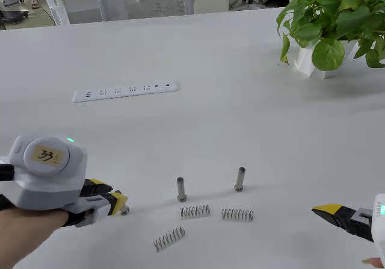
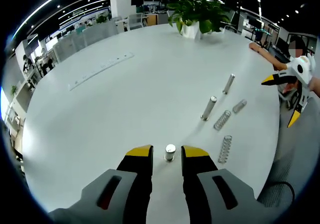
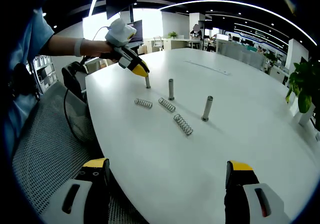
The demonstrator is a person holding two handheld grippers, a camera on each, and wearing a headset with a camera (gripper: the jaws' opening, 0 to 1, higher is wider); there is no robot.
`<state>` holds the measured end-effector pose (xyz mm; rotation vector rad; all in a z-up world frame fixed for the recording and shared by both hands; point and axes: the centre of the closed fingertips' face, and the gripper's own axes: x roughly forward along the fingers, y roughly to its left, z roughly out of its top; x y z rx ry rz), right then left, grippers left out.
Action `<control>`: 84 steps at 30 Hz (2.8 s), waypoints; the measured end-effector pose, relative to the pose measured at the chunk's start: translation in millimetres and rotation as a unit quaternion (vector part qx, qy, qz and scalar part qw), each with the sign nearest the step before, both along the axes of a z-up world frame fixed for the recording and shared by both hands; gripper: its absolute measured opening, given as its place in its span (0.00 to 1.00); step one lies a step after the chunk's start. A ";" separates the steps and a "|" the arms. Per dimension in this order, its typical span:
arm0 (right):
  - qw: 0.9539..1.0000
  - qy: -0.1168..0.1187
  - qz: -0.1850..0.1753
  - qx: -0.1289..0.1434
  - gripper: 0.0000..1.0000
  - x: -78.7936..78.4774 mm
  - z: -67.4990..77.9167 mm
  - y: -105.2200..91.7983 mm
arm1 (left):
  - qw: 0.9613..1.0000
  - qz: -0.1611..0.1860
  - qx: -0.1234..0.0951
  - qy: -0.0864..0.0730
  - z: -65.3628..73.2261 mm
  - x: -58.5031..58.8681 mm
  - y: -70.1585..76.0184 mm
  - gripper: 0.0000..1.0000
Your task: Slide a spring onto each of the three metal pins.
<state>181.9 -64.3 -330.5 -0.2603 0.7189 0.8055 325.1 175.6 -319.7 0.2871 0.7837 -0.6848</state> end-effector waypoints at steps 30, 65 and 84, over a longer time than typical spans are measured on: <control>1.000 -0.005 0.003 -0.005 0.98 2.1 3.5 -2.0 | 0.994 -0.073 -0.052 -0.056 14.1 -11.4 -23.8 0.99; 0.999 -0.023 0.020 -0.025 0.99 24.1 13.3 -12.6 | 0.988 -0.047 -0.098 -0.110 38.3 -43.7 7.8 0.94; 0.998 -0.025 0.039 -0.042 0.99 29.2 18.8 -13.3 | 0.989 -0.054 -0.100 -0.096 25.2 -76.4 10.3 0.89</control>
